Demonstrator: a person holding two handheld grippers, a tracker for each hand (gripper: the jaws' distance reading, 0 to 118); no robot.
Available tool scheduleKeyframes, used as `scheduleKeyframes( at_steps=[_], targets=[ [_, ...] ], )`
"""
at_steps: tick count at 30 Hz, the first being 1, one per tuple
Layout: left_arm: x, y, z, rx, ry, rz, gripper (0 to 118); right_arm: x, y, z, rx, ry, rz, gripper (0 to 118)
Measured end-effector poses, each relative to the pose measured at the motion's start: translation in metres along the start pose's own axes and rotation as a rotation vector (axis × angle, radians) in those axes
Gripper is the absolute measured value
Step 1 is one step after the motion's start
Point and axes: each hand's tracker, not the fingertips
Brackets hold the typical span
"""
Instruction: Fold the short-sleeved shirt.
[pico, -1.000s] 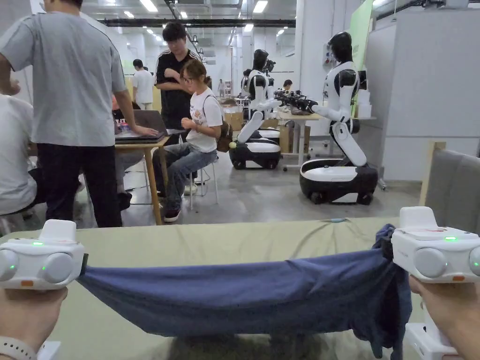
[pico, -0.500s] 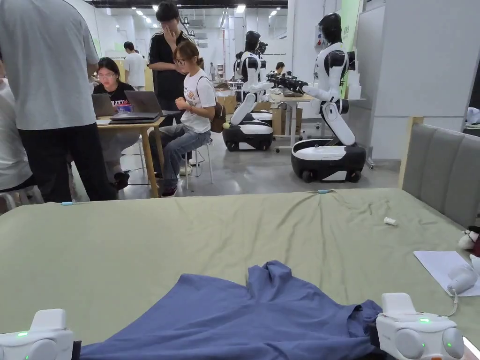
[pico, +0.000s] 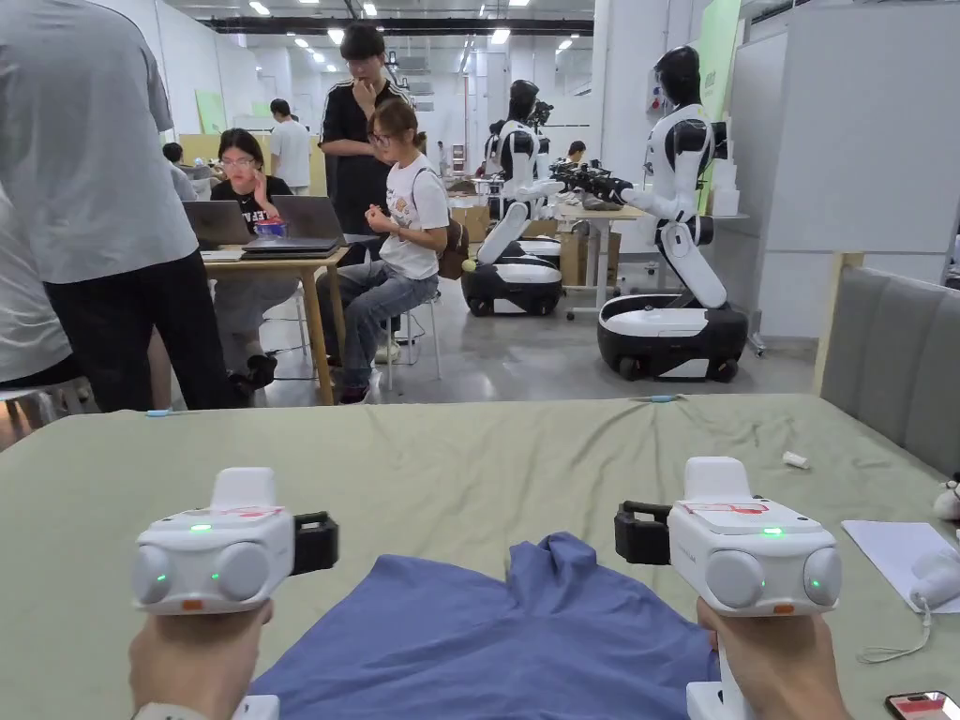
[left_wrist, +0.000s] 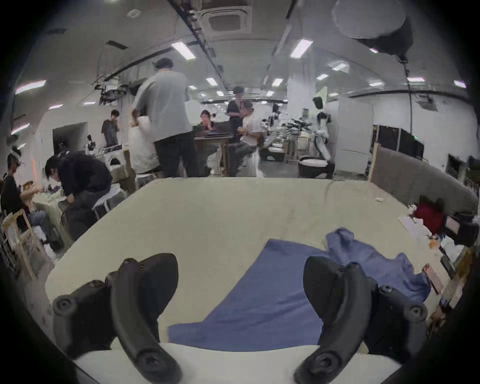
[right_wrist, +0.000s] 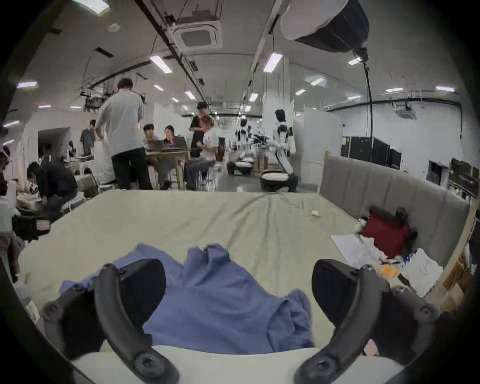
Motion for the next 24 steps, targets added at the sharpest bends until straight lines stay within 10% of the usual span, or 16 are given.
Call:
scheduleKeyframes(
  at_steps=[2, 4, 7, 22, 23, 24],
  targets=[
    [0.010, -0.001, 0.001, 0.019, -0.004, -0.035, 70, -0.005, 0.002, 0.002, 0.002, 0.023, -0.004, 79],
    [0.012, -0.004, -0.003, 0.025, 0.000, -0.044, 0, -0.013, 0.001, 0.000, 0.002, 0.028, 0.003, 26],
    [0.003, -0.009, -0.005, 0.033, 0.013, -0.035, 0, -0.017, -0.001, 0.000, -0.003, 0.029, 0.033, 0],
    [-0.142, -0.103, -0.062, -0.465, 0.031, 0.142, 0, -0.054, -0.032, -0.070, -0.101, 0.097, 0.098, 0],
    [-0.142, -0.106, -0.065, -0.441, 0.062, 0.139, 15, -0.056, -0.034, -0.074, -0.106, 0.100, 0.098, 0],
    [-0.146, -0.110, -0.070, -0.436, 0.068, 0.148, 61, -0.058, -0.035, -0.078, -0.111, 0.105, 0.099, 0]
  ],
)
